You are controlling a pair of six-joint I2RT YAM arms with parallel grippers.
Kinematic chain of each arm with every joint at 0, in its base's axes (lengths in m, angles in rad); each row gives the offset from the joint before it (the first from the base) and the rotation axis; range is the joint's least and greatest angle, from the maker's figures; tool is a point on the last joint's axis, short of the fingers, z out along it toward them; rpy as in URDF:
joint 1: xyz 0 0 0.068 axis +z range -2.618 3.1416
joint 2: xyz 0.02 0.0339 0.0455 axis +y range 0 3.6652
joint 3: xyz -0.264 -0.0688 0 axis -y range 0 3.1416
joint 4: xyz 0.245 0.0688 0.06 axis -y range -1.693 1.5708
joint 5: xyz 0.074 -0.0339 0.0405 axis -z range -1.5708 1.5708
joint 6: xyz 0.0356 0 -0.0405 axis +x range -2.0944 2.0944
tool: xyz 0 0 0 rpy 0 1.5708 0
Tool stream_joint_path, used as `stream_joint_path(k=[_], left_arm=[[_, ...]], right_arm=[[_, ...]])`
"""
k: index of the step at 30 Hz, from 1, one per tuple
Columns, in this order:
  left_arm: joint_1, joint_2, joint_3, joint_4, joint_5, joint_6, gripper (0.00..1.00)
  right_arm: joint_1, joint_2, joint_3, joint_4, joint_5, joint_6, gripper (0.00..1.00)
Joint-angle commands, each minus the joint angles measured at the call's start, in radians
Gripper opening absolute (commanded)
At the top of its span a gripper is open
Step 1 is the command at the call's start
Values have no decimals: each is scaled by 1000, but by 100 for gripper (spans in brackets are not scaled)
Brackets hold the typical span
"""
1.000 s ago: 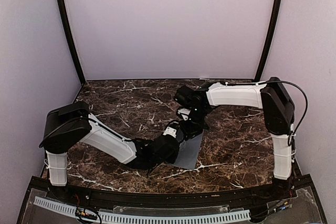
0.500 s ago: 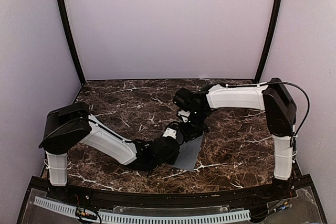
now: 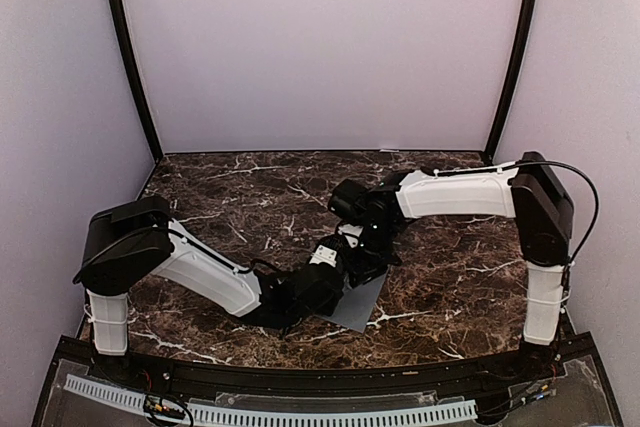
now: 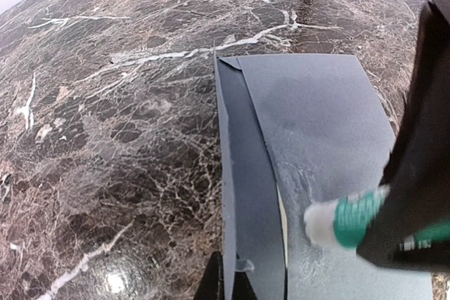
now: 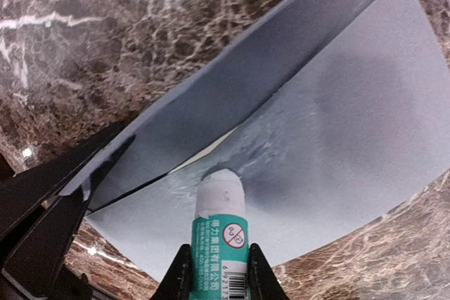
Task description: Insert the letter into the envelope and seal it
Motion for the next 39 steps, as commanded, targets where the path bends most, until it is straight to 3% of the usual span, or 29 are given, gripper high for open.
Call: stream_joint_path(k=[1, 24, 39], left_arm=[[3, 3, 17, -29, 11, 12, 0], [1, 2, 17, -28, 23, 24, 0], [1, 1, 17, -27, 27, 24, 0]], right_arm=[[44, -3, -50, 44, -157, 10, 0], [-33, 92, 27, -27, 152, -21, 0], [-92, 138, 88, 45, 100, -62, 0]])
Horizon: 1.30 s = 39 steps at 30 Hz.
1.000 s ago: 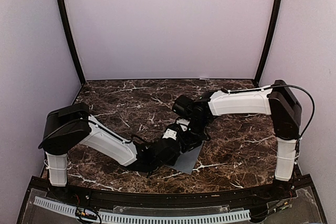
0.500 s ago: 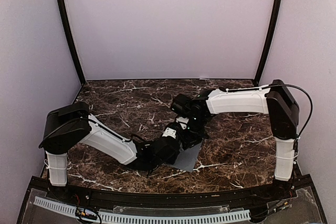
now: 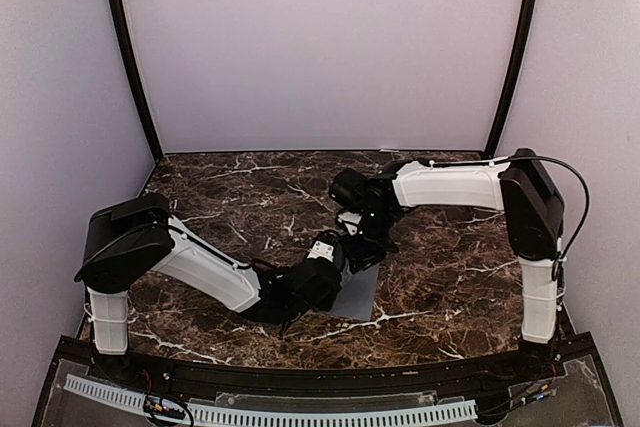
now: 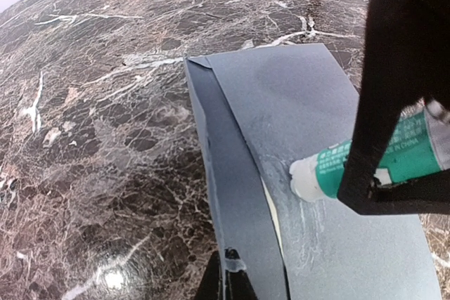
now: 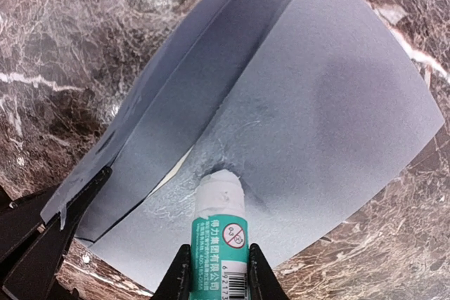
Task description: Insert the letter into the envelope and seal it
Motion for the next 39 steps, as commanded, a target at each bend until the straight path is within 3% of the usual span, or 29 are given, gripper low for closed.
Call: stream_joint_path(k=[1, 20, 39], left_arm=[[-15, 1, 14, -27, 17, 29, 0], [-15, 1, 12, -20, 28, 30, 0], [-15, -2, 15, -45, -1, 20, 0]], right_arm=[[-31, 77, 1, 63, 47, -1, 0], [-81, 111, 40, 187, -131, 15, 0], [-96, 91, 24, 162, 154, 68, 0]])
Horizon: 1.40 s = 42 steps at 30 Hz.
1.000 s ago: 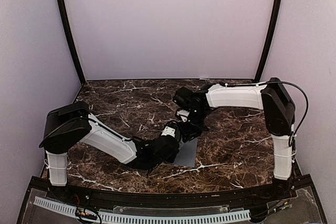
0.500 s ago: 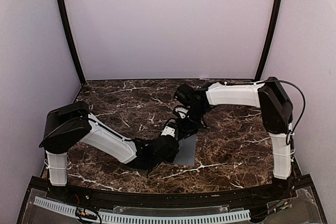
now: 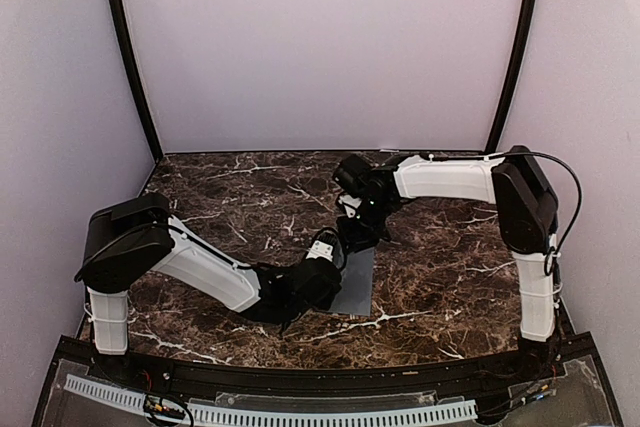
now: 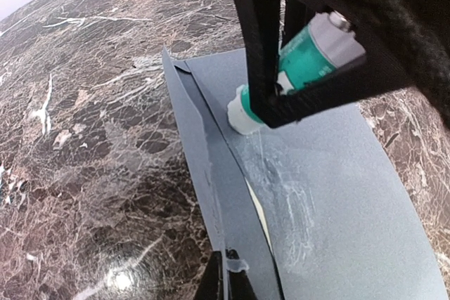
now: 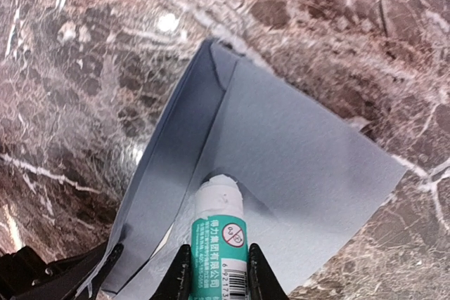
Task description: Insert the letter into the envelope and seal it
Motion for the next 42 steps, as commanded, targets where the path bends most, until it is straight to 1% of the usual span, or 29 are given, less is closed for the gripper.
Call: stream_joint_path(k=[1, 4, 7, 11, 14, 20, 23, 27, 34, 35, 37, 38, 39, 40, 41, 42], left_arm=[[-17, -2, 15, -36, 14, 9, 0], [-17, -2, 15, -36, 13, 8, 0], [-17, -2, 15, -37, 11, 9, 0], [-17, -4, 18, -45, 2, 10, 0], [-15, -6, 20, -52, -4, 9, 0], [-13, -7, 24, -68, -14, 4, 0], [-12, -7, 26, -74, -16, 4, 0], [-12, -6, 28, -77, -16, 4, 0], [-12, -18, 37, -79, 1, 13, 1], [-12, -22, 38, -79, 8, 18, 5], [-12, -36, 41, -77, 24, 34, 15], [-12, -48, 42, -72, 31, 40, 25], [-12, -54, 42, -70, 48, 56, 30], [-12, -68, 41, -65, 57, 64, 38], [-12, -76, 40, -60, 75, 81, 42], [-12, -95, 32, -47, 86, 92, 49]], right_arm=[[-24, 36, -35, 38, 178, 24, 0], [-24, 34, -48, 63, 152, 14, 0], [-23, 8, -73, 124, 105, -16, 0], [-18, -89, -122, 231, 12, -56, 0], [-13, -170, -155, 281, -8, -60, 0], [-13, -370, -232, 330, 60, -26, 0], [-13, -482, -296, 387, 93, -6, 0], [-14, -601, -361, 421, 177, 8, 0], [-15, -805, -564, 590, 180, -16, 0], [-14, -825, -587, 611, 177, -20, 0], [-14, -864, -630, 654, 161, -30, 0], [-14, -885, -651, 676, 150, -35, 0], [-14, -905, -674, 700, 136, -39, 0], [-14, -924, -692, 722, 117, -47, 0], [-14, -940, -706, 737, 92, -54, 0], [-13, -954, -717, 745, 66, -62, 0]])
